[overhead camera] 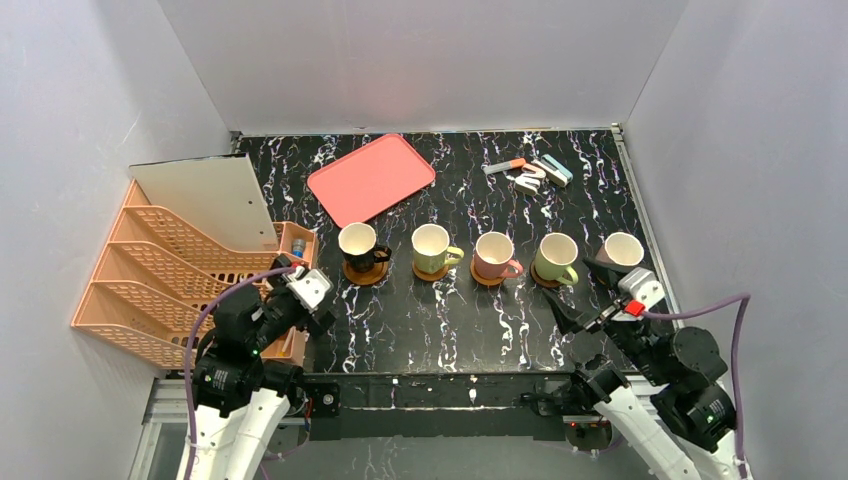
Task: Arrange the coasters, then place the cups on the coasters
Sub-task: Reset both arms
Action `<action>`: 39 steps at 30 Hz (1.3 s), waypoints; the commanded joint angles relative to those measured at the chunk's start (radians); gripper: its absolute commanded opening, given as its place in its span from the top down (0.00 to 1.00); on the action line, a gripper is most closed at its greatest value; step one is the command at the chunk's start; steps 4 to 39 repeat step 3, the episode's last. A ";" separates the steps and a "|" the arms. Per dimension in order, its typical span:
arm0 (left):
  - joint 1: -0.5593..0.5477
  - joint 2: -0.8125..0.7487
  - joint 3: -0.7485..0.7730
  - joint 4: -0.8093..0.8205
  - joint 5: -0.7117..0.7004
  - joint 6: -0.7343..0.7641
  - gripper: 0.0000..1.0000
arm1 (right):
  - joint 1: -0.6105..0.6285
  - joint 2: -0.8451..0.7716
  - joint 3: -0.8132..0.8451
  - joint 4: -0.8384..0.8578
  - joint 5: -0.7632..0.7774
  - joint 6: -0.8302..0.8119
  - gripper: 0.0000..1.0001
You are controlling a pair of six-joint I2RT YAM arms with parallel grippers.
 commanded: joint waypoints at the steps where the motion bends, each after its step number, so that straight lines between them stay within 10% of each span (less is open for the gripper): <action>1: -0.004 -0.008 0.009 -0.037 0.055 0.025 0.02 | -0.001 -0.006 0.000 0.031 -0.001 -0.006 0.01; 39: -0.004 -0.008 0.009 -0.041 0.056 0.028 0.02 | -0.001 -0.006 -0.001 0.031 -0.003 -0.010 0.01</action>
